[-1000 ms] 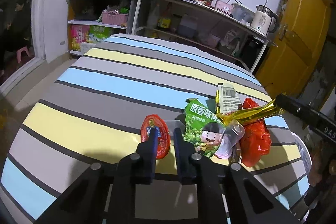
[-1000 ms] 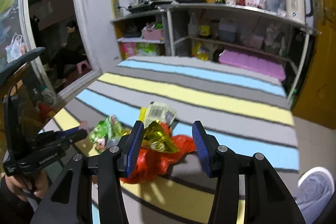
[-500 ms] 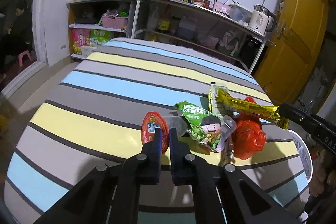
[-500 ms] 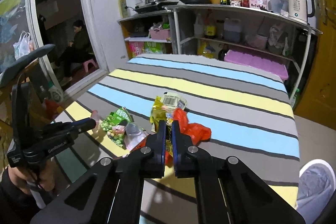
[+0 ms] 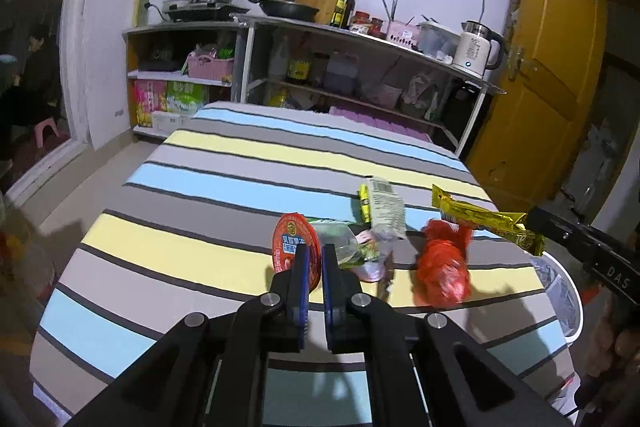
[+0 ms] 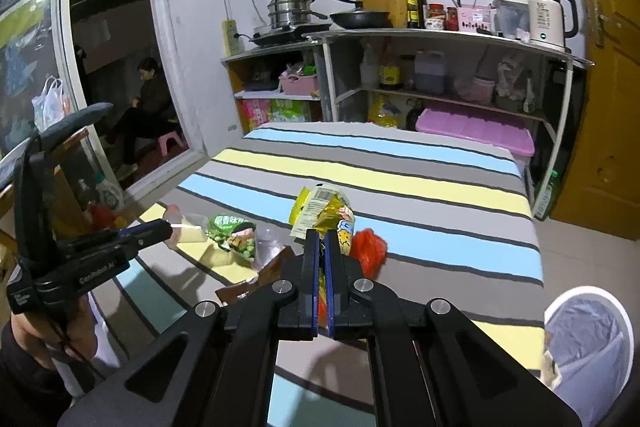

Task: Collect trash
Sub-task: 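Carry the sauce packet and yellow wrapper over the bin while opening both tools to drop them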

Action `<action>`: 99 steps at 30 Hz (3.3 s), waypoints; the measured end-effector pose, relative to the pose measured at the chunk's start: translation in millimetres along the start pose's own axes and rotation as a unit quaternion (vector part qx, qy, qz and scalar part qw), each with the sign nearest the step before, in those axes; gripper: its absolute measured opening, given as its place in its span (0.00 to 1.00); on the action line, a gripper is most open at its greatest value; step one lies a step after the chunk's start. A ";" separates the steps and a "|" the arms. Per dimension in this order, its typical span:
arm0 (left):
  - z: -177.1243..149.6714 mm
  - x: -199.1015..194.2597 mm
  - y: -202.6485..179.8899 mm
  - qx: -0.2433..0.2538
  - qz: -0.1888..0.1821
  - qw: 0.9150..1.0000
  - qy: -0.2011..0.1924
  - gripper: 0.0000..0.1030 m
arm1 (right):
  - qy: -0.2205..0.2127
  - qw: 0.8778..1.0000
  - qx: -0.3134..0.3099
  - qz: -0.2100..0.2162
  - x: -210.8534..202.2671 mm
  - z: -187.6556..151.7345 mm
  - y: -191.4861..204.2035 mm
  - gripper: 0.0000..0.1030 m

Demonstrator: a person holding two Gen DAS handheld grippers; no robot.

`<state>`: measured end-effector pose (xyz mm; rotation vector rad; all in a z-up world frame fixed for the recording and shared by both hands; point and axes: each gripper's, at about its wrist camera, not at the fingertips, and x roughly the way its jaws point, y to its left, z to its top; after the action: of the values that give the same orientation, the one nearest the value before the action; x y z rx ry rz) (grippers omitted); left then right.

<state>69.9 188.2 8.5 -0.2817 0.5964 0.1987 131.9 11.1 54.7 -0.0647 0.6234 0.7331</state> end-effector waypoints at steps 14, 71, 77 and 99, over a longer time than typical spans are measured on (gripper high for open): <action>10.0 -32.2 -43.5 0.035 -0.024 0.999 -0.027 0.04 | -0.028 0.999 0.022 -0.016 -40.3 -8.0 -18.1 0.02; -46.8 58.6 -321.7 0.212 -0.237 0.944 0.085 0.04 | -0.008 0.962 0.195 -0.193 -134.0 -111.1 -200.1 0.08; -53.1 72.5 -331.6 0.218 -0.240 0.941 0.098 0.04 | -0.008 0.959 0.206 -0.197 -133.8 -115.4 -208.1 0.32; -56.8 83.4 -322.7 0.204 -0.250 0.941 0.105 0.05 | -0.010 0.962 0.193 -0.194 -135.4 -112.8 -199.9 0.32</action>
<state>192.9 -125.5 -19.0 -0.0445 0.7413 -0.4500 125.6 -250.8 6.0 0.1768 0.7002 0.2246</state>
